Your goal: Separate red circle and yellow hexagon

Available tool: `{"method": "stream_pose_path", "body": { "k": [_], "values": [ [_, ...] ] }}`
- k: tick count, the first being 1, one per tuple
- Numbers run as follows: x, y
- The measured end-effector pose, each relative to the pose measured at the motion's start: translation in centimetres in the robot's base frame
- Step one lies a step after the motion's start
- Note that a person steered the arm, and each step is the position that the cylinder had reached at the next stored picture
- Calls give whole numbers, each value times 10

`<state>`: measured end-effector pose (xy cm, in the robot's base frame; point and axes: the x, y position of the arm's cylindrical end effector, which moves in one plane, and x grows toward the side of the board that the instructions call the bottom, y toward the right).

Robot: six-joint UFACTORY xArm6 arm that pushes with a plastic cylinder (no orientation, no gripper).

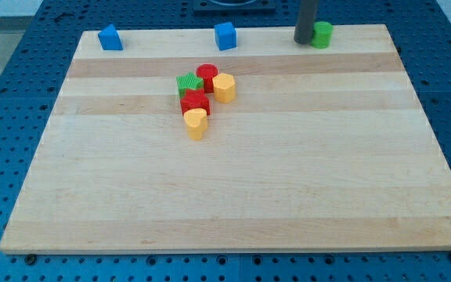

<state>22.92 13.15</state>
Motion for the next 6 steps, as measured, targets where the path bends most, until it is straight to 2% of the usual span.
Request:
{"method": "stream_pose_path", "body": {
  "k": [4,6],
  "values": [
    [0,35],
    [32,12]
  ]
}}
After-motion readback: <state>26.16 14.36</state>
